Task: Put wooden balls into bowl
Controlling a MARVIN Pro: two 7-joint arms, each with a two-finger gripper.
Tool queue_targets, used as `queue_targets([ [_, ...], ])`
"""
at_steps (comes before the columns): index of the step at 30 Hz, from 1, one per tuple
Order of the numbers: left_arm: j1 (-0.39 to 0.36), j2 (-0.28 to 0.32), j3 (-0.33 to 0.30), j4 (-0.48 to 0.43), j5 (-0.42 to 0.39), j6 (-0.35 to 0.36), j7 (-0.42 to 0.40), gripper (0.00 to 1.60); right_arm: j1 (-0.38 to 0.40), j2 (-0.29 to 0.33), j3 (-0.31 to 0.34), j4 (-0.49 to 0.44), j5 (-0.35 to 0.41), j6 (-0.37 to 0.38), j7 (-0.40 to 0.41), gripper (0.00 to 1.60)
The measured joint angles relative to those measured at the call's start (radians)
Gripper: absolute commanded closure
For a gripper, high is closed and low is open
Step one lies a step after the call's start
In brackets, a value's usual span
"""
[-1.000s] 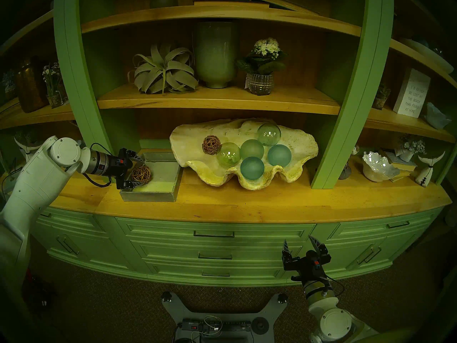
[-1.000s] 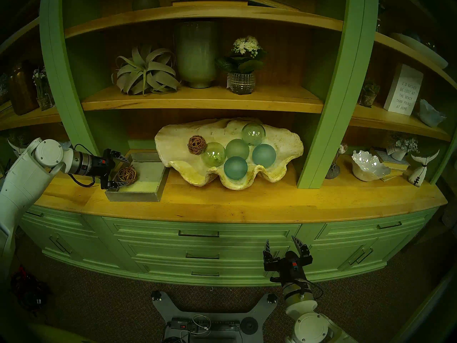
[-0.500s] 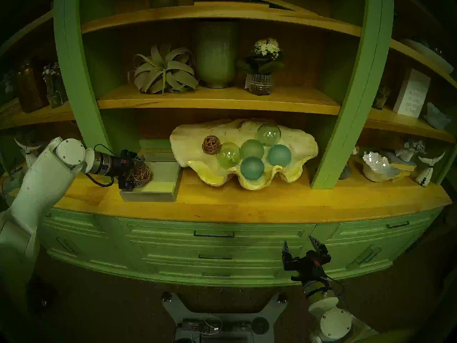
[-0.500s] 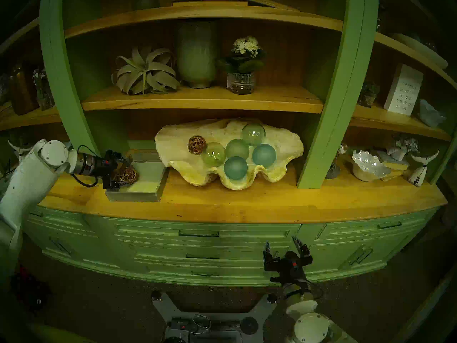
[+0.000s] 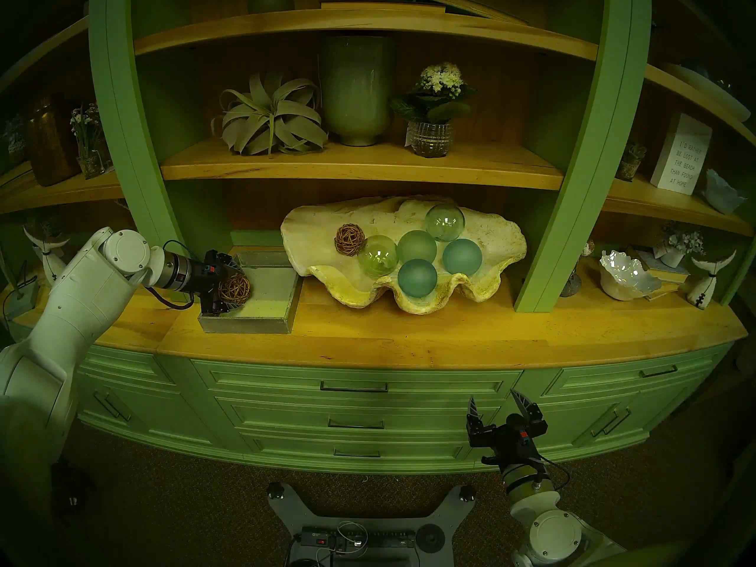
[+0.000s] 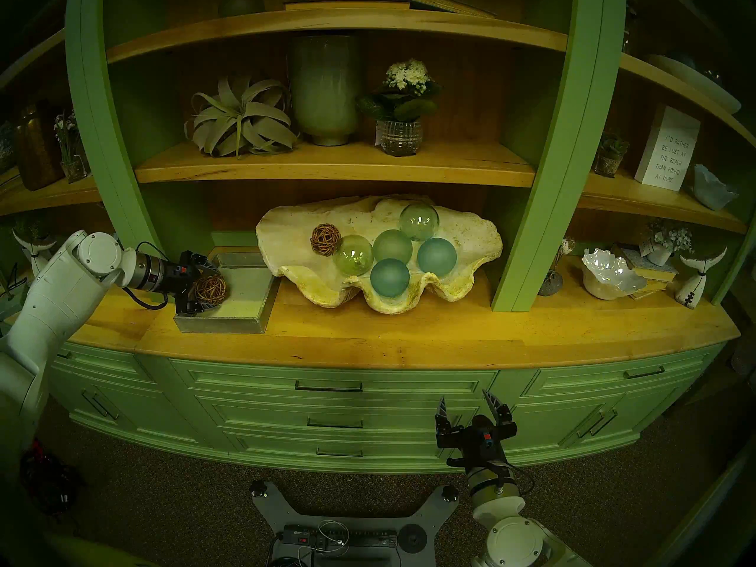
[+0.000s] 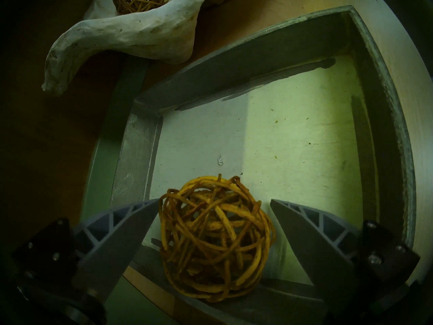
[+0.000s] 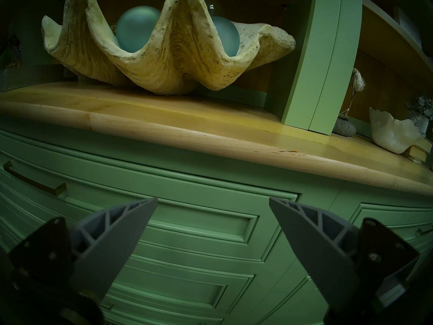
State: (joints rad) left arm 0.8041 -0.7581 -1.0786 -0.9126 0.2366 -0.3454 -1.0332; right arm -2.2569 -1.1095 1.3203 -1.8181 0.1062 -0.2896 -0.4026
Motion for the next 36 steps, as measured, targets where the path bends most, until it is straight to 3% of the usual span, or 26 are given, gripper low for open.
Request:
queue_targets([
  [7,-0.016,-0.024,0.005,0.041,0.023,-0.019,-0.003,0.02,0.0,0.0,0.0,0.0,0.0,0.0,0.0,0.0],
  [8,-0.017,-0.026,0.005,0.044,0.024,-0.02,-0.003,0.84,0.0,0.0,0.0,0.0,0.0,0.0,0.0,0.0],
  [10,-0.023,-0.03,0.005,0.052,0.031,-0.027,-0.003,1.16,0.0,0.0,0.0,0.0,0.0,0.0,0.0,0.0],
  [12,-0.028,-0.035,0.005,0.058,0.038,-0.034,0.0,1.17,0.0,0.0,0.0,-0.001,0.0,0.0,0.0,0.0],
  [15,-0.034,-0.04,0.006,0.064,0.049,-0.041,0.001,1.57,0.0,0.0,0.0,-0.001,0.0,0.0,0.0,0.0],
  [25,-0.034,-0.046,0.005,0.044,0.072,-0.054,-0.002,1.6,0.0,0.0,0.0,-0.001,0.0,0.0,0.0,0.0],
  [36,0.011,-0.007,-0.028,-0.099,0.011,-0.059,-0.047,1.6,0.0,0.0,0.0,0.0,0.0,0.0,0.0,0.0],
])
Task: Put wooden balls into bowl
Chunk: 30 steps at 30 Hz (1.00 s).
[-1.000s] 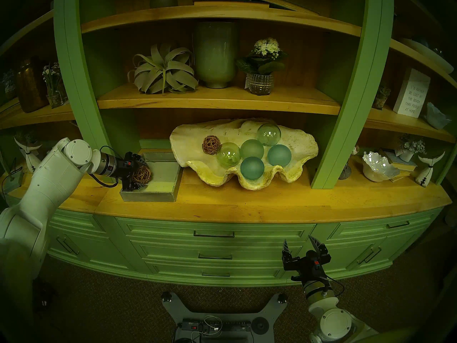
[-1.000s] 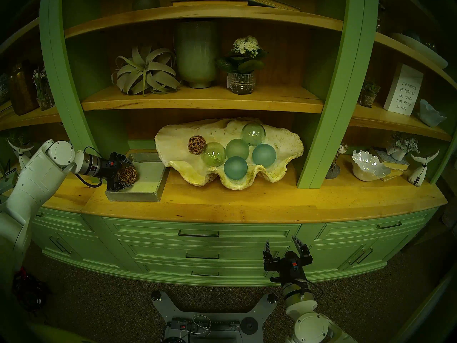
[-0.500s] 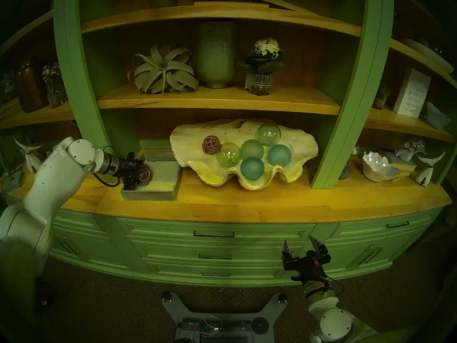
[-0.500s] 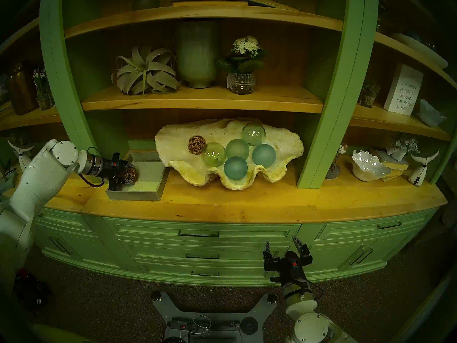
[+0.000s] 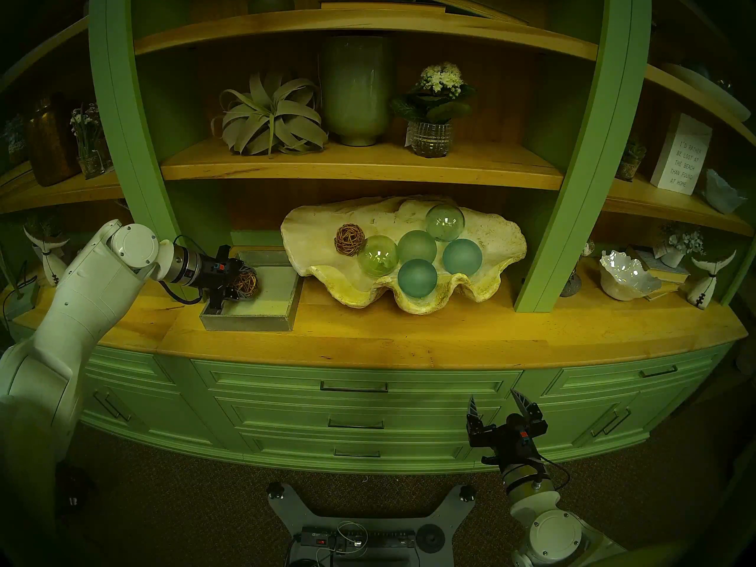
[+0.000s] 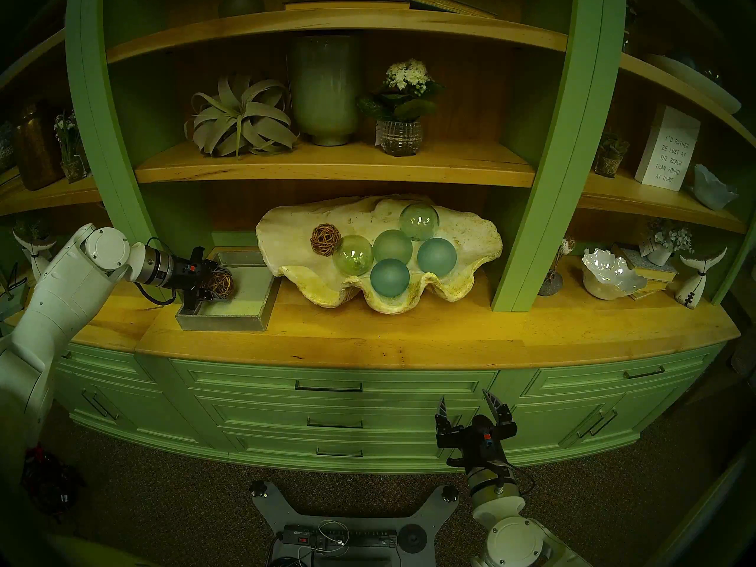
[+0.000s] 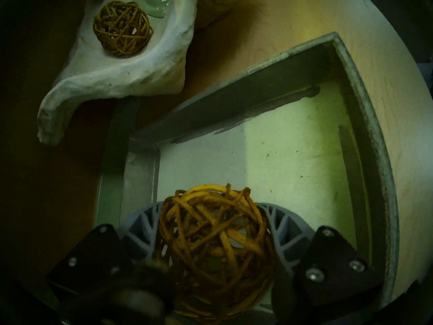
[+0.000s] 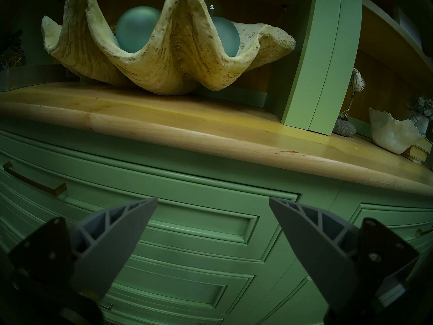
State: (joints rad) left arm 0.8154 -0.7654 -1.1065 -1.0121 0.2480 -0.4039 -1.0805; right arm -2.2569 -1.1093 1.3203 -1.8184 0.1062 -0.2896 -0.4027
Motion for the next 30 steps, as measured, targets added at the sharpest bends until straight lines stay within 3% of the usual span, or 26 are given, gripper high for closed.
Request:
queue_targets([
  [16,0.048,0.057,-0.058,-0.217,-0.077,-0.004,-0.038,1.6,0.0,0.0,0.0,0.001,0.0,0.0,0.0,0.0],
  [30,0.126,0.103,-0.131,-0.408,-0.125,0.119,0.019,1.6,0.0,0.0,0.0,0.0,0.0,0.0,0.0,0.0],
])
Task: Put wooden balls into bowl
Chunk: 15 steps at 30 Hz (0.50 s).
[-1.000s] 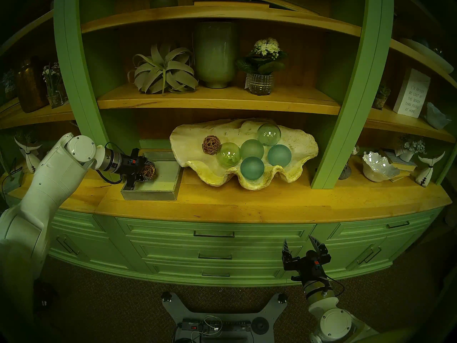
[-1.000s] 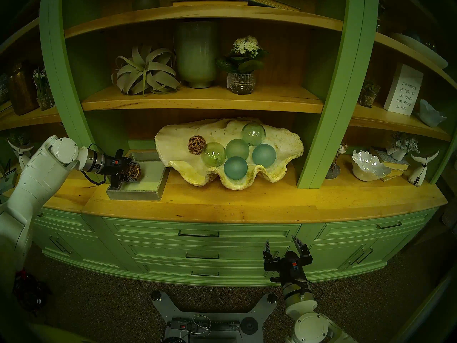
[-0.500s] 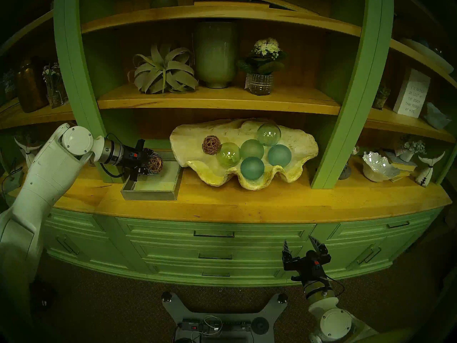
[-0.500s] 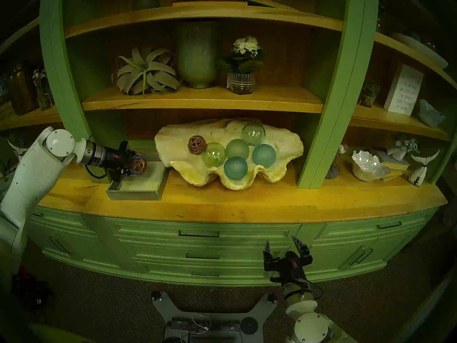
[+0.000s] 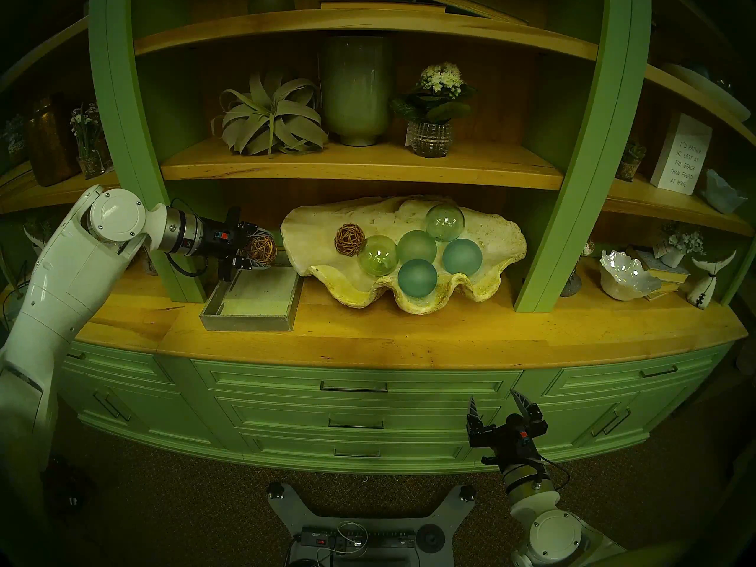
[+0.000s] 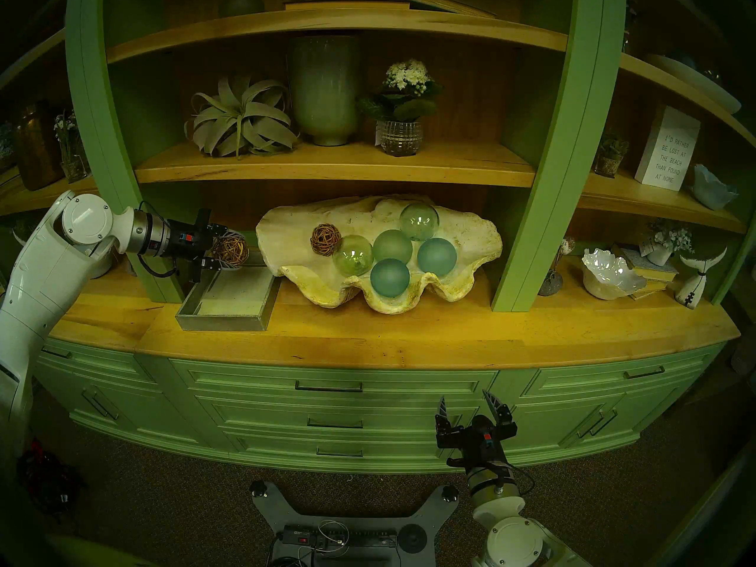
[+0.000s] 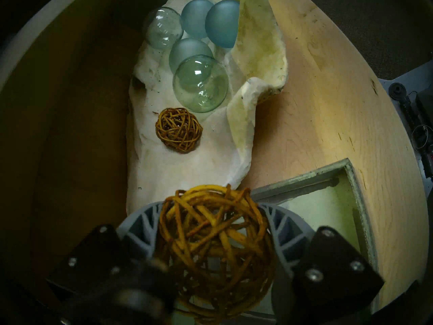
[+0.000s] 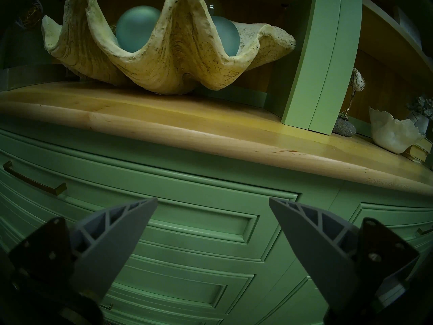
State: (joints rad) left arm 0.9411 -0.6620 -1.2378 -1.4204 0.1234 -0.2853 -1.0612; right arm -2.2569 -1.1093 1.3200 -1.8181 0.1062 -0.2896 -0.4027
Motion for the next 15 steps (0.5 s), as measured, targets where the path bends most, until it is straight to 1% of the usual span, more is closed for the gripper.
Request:
queue_targets([
  [3,0.024,-0.011,-0.013,-0.013,-0.004,0.037,0.047,1.6,0.0,0.0,0.0,0.0,0.0,0.0,0.0,0.0],
  [7,0.046,-0.034,-0.017,-0.025,-0.006,0.067,0.098,1.59,0.0,0.0,0.0,0.0,0.0,0.0,0.0,0.0],
  [15,0.053,-0.095,-0.007,-0.017,-0.012,0.099,0.14,1.6,0.0,0.0,0.0,-0.001,0.0,0.0,0.0,0.0],
])
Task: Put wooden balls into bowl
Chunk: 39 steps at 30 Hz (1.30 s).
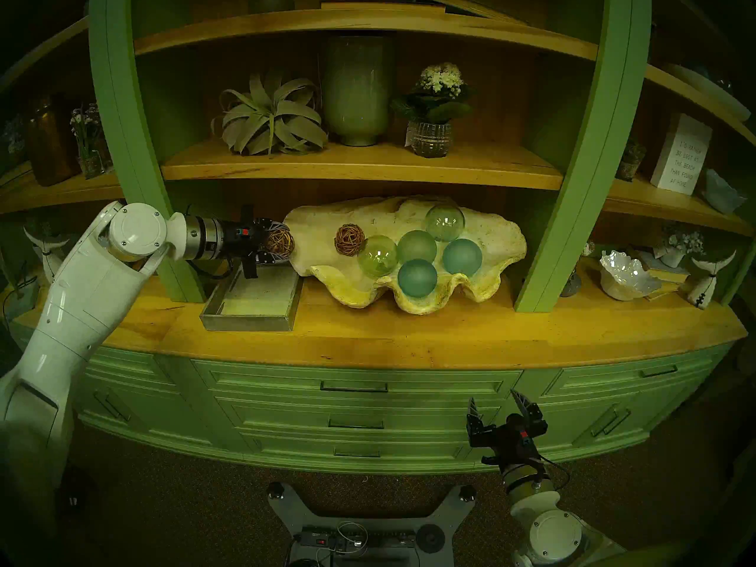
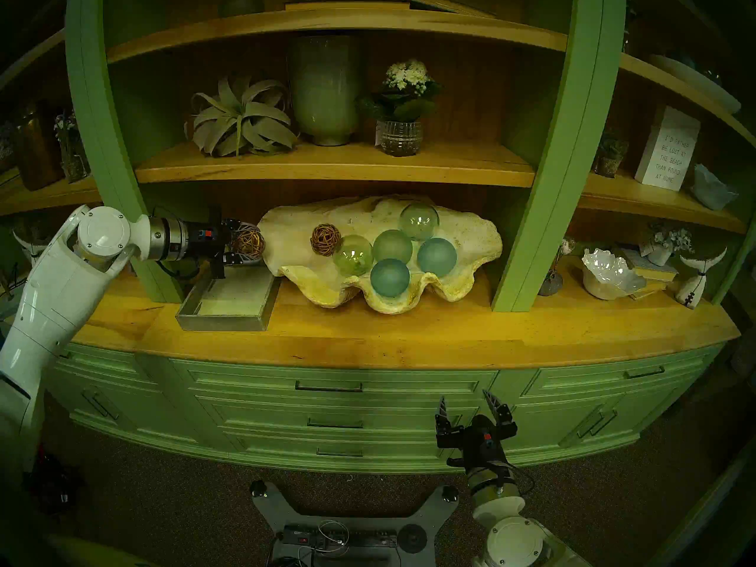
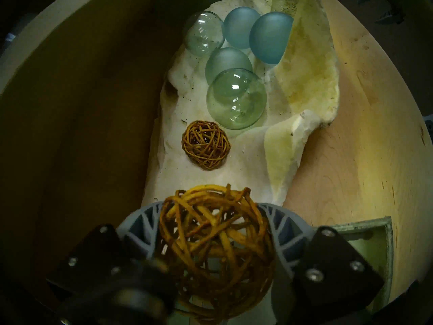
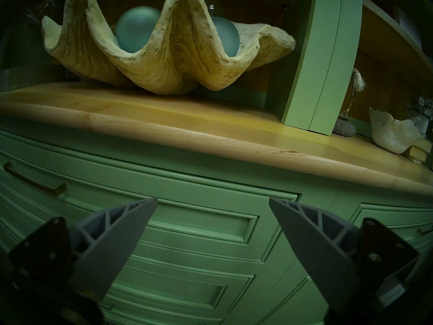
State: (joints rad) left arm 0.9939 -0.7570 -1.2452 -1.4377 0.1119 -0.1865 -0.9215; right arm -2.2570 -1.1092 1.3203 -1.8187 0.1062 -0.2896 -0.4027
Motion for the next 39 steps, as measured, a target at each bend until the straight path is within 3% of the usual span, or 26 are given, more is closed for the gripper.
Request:
queue_targets([
  [9,-0.032,-0.065,0.027,0.082,0.017,0.017,0.019,1.6,0.0,0.0,0.0,0.0,0.0,0.0,0.0,0.0],
  [10,-0.043,-0.08,0.032,0.103,0.026,0.022,0.021,1.46,0.0,0.0,0.0,0.0,0.0,0.0,0.0,0.0],
  [12,-0.055,-0.097,0.034,0.124,0.037,0.026,0.021,1.49,0.0,0.0,0.0,0.001,0.0,0.0,0.0,0.0],
  [13,-0.061,-0.107,0.034,0.132,0.043,0.028,0.021,1.59,0.0,0.0,0.0,0.001,0.0,0.0,0.0,0.0],
  [18,-0.093,-0.148,0.037,0.171,0.073,0.034,0.022,1.51,0.0,0.0,0.0,0.001,0.0,0.0,0.0,0.0],
  [34,-0.186,-0.242,0.078,0.271,0.13,-0.007,-0.002,1.53,0.0,0.0,0.0,0.001,0.0,0.0,0.0,0.0],
  [36,-0.201,-0.257,0.082,0.284,0.131,-0.019,-0.011,1.41,0.0,0.0,0.0,0.001,0.0,0.0,0.0,0.0],
  [39,-0.214,-0.267,0.084,0.303,0.137,-0.026,-0.018,1.35,0.0,0.0,0.0,0.001,0.0,0.0,0.0,0.0],
])
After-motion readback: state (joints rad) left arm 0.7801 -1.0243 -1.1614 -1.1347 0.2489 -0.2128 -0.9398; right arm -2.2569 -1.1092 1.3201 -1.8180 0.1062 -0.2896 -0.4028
